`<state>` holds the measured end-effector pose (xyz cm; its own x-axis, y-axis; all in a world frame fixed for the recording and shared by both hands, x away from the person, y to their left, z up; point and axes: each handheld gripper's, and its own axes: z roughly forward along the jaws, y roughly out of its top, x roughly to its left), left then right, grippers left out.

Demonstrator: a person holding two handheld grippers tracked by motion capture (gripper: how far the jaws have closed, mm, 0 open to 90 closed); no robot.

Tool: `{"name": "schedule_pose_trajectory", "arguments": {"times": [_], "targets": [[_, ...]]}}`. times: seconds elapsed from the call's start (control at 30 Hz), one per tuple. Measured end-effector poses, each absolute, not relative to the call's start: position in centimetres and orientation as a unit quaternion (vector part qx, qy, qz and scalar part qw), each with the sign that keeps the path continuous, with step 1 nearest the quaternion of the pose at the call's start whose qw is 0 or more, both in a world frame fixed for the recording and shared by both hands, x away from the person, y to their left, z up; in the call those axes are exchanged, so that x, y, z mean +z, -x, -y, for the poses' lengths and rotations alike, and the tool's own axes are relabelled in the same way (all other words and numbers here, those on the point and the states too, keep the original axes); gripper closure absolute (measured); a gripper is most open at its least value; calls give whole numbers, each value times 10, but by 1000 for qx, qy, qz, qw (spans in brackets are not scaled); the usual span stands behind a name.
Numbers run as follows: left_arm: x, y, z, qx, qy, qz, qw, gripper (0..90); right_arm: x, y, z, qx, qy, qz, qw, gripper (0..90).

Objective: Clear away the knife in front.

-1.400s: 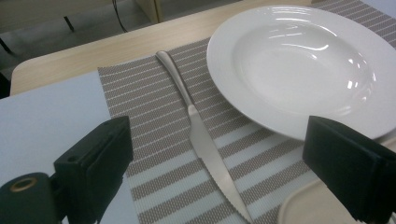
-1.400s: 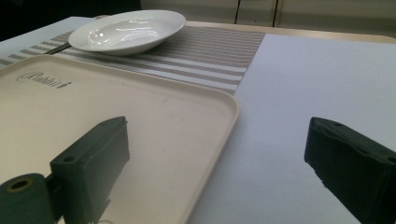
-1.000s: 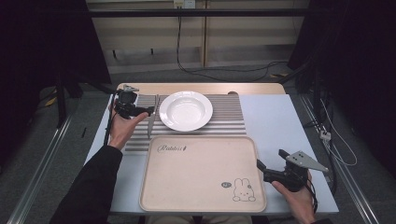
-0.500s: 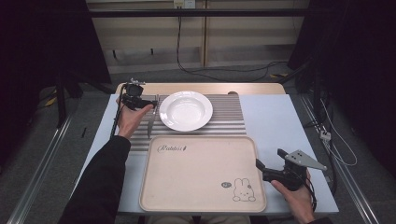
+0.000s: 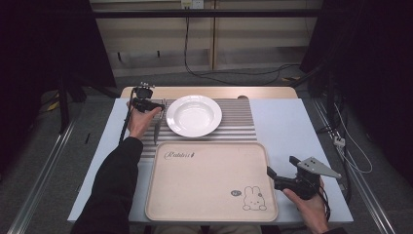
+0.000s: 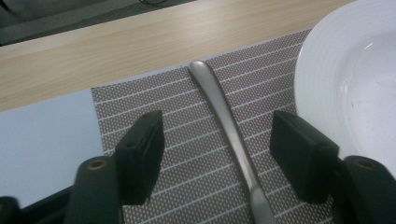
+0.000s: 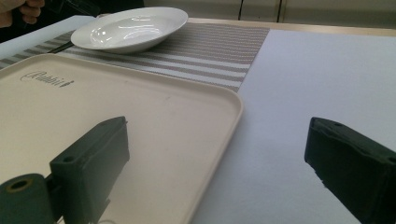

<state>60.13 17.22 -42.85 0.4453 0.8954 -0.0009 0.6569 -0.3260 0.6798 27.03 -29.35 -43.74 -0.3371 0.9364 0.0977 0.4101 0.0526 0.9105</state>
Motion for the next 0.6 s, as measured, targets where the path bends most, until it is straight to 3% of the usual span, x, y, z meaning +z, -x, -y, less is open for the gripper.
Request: {"name": "schedule_pose_trajectory", "arguments": {"times": [0.47, 0.6], "targets": [[-445, -606, -161, 176, -797, -499, 291, 615, -438, -271, 294, 470, -504, -669, 280, 64], [-449, -607, -159, 168, -803, -495, 285, 635, -438, -270, 294, 470, -503, -668, 281, 64]]}}
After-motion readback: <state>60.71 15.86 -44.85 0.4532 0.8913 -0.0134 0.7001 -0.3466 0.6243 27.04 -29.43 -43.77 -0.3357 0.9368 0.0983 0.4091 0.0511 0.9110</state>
